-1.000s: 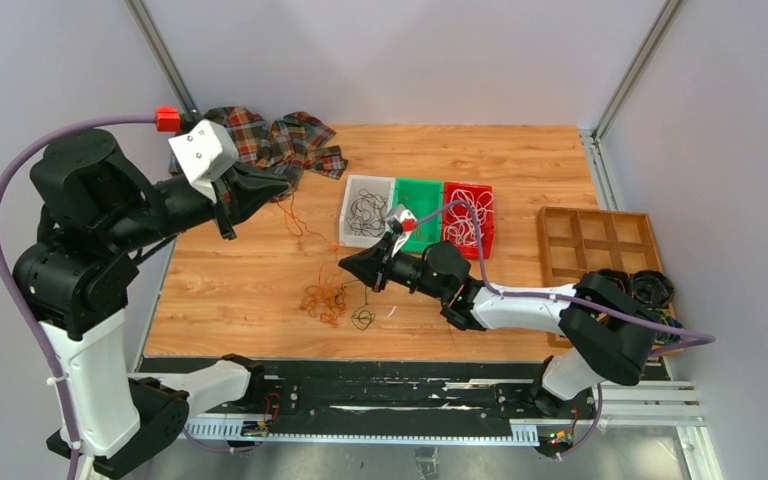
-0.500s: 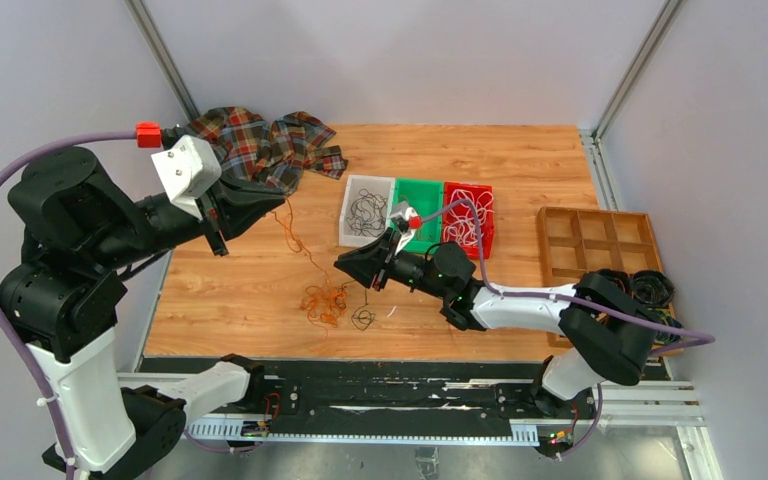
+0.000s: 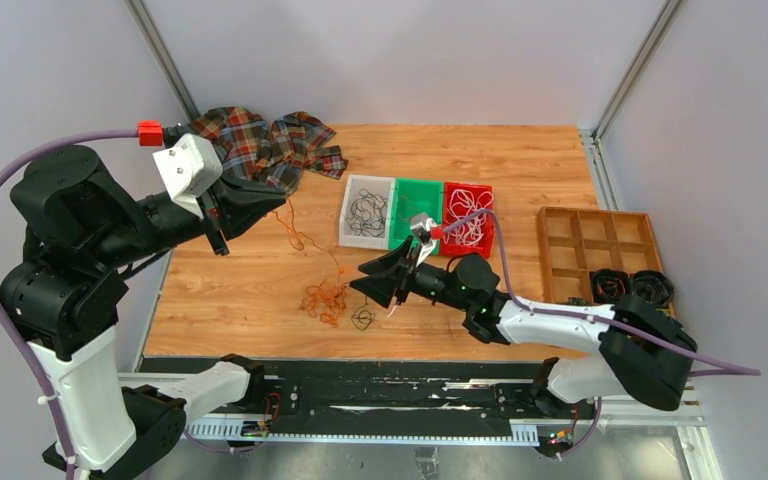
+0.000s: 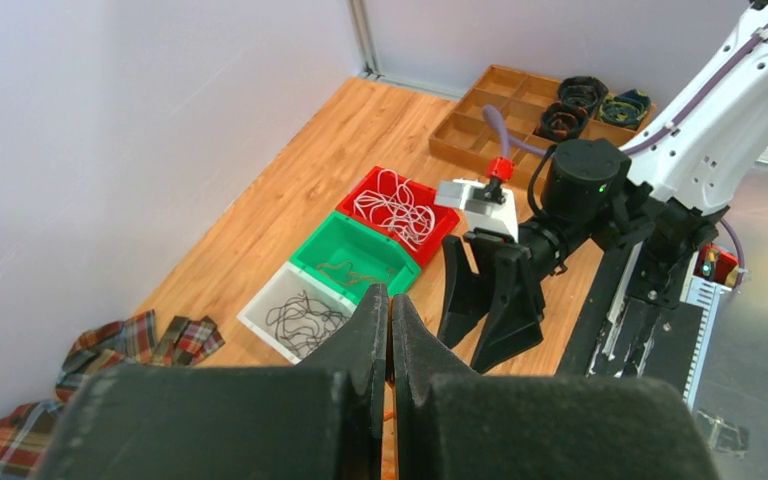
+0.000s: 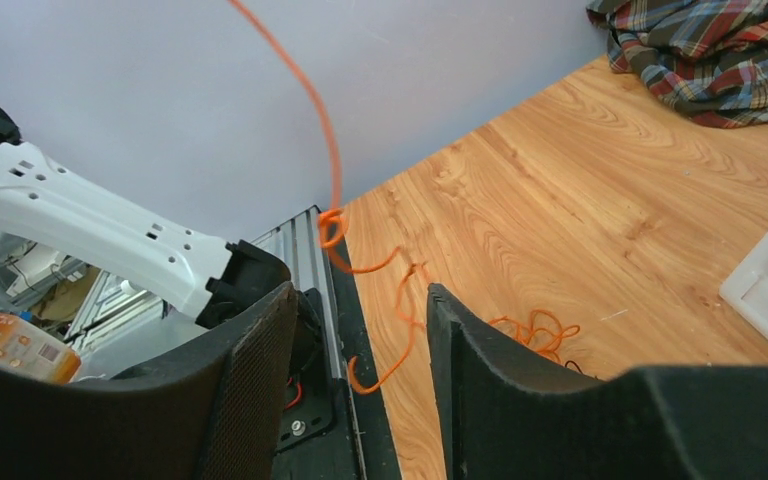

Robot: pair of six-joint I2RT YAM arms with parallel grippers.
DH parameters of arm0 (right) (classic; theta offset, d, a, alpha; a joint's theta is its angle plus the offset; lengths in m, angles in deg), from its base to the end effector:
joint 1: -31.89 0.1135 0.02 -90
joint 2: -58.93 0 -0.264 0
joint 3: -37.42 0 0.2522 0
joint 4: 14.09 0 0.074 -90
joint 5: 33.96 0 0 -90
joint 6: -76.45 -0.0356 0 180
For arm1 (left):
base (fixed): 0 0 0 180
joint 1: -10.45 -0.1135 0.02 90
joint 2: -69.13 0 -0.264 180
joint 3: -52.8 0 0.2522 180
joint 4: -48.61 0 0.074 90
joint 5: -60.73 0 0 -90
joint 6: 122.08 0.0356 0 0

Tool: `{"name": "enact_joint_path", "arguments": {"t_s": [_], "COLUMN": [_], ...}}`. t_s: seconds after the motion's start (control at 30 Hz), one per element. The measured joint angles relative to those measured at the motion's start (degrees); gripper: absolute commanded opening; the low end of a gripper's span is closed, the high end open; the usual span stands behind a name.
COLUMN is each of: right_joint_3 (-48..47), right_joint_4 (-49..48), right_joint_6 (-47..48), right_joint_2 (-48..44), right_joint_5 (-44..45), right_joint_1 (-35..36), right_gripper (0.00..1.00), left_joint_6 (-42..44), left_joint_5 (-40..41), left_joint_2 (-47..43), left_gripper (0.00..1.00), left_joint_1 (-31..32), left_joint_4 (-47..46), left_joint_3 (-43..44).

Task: Untangle the cables
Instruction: Untie the cable.

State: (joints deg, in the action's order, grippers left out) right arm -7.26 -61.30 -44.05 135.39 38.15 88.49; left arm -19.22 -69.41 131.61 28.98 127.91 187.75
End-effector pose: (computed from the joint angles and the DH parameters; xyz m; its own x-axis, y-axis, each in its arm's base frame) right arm 0.1431 0.2369 0.2660 -0.3598 0.3318 -0.8721 -0.8993 0.1256 0.4188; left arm 0.0633 -0.0454 0.5761 0.0792 0.1529 -0.9851 0.8536 0.4999 0.1462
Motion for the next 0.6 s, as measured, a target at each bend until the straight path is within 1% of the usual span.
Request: {"name": "enact_joint_path", "arguments": {"t_s": [0.1,0.17,0.3,0.4,0.47,0.53,0.6], "right_joint_3": [-0.09,-0.52,-1.84,-3.41,-5.46,-7.85,-9.31], "right_joint_4": [2.71,3.61,3.93,2.64,1.79,0.66,-0.83], "right_joint_6": [-0.2,-0.72,-3.89,-7.58,-10.78,-14.08,-17.11], "right_joint_2": [-2.84,-3.34,-1.66,0.83,3.04,5.2,6.58], "right_joint_5": [-0.13,-0.98,-2.82,-3.52,-3.91,-4.59,-5.18], "right_joint_1": [0.0,0.0,-0.02,-0.02,-0.04,-0.24,-0.44], "right_gripper": [0.52,0.54,0.56,0.55,0.48,0.38,0.2], "left_joint_6": [-0.04,-0.02,-0.02,0.0,0.02,0.02,0.04], "left_joint_5": [-0.13,-0.22,-0.37,-0.39,-0.39,-0.39,-0.39], "left_joint_2": [0.02,0.04,0.07,0.07,0.07,0.07,0.07], "left_gripper": [0.0,0.0,0.0,0.0,0.0,0.0,0.0], "left_joint_1": [0.0,0.0,0.0,0.0,0.0,0.0,0.0], "left_joint_4": [0.0,0.0,0.0,0.0,0.0,0.0,0.0], "left_joint_3": [0.0,0.0,0.0,0.0,0.0,0.0,0.0]}}
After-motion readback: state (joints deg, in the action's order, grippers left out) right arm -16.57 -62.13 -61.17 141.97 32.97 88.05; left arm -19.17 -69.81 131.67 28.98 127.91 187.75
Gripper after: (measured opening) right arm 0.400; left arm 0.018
